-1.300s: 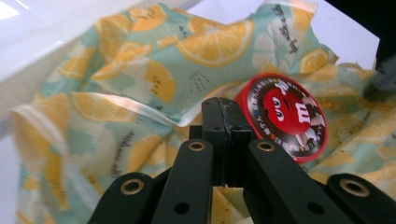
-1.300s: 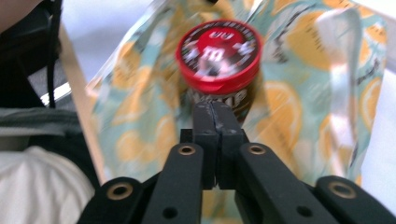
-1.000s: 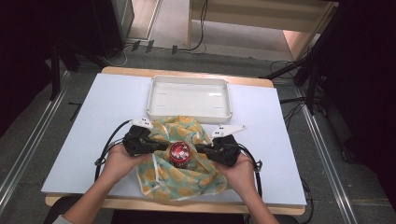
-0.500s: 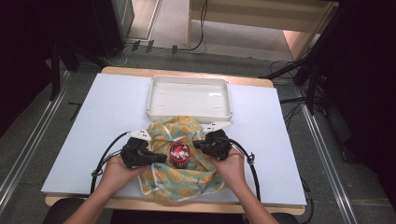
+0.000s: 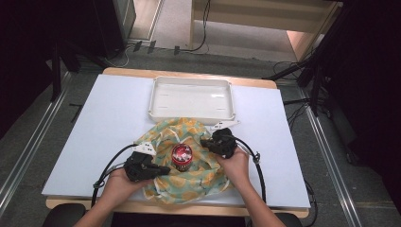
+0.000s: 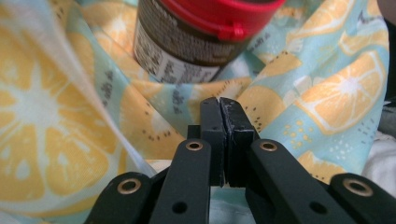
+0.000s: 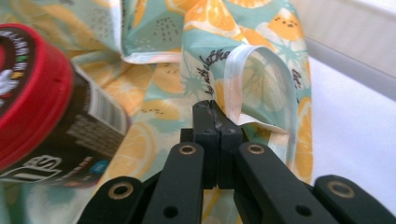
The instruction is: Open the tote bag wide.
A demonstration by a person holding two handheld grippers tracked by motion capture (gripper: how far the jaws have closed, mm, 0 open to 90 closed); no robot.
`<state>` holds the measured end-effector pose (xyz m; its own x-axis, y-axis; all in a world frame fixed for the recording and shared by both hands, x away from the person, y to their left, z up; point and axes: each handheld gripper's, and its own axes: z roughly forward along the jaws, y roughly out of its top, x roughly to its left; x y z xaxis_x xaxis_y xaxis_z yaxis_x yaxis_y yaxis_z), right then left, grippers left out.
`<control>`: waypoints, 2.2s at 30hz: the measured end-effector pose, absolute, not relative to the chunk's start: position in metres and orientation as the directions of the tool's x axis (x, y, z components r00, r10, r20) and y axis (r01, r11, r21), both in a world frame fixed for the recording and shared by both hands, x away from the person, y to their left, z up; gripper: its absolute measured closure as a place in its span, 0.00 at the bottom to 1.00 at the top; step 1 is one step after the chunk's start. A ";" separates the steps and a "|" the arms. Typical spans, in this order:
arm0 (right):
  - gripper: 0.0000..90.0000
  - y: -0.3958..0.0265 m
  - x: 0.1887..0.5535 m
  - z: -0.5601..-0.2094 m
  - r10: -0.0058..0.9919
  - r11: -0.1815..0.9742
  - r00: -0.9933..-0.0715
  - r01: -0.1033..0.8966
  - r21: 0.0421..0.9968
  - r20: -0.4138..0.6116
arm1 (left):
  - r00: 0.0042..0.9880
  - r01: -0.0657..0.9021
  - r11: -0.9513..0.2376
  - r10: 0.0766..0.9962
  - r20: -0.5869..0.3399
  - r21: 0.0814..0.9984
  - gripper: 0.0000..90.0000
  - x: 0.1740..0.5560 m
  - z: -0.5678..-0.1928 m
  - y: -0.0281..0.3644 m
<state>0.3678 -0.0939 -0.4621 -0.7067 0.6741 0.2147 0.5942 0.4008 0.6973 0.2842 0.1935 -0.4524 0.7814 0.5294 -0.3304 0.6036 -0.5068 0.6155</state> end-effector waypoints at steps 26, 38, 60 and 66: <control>1.00 -0.088 0.326 -0.418 0.577 0.400 -0.789 0.500 0.768 0.213 | 0.787 0.590 -0.516 0.539 -0.299 0.621 0.99 0.273 -0.455 0.193; 1.00 -0.083 0.312 -0.453 0.571 0.485 -0.789 0.546 0.683 0.226 | 0.786 0.594 -0.536 0.546 -0.291 0.600 0.99 0.275 -0.457 0.196; 1.00 -0.107 0.342 -0.470 0.697 0.464 -0.701 0.599 0.652 0.148 | 0.745 0.638 -0.521 0.605 -0.283 0.567 1.00 0.268 -0.459 0.221; 1.00 -0.118 0.346 -0.470 0.732 0.438 -0.666 0.621 0.650 0.142 | 0.736 0.648 -0.512 0.613 -0.289 0.564 1.00 0.267 -0.459 0.226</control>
<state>0.3463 -0.1176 -0.4703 -0.6659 0.7323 0.1424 0.6210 0.4383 0.6498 0.2667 0.2261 -0.4593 0.7357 0.6125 -0.2890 0.6479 -0.5122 0.5638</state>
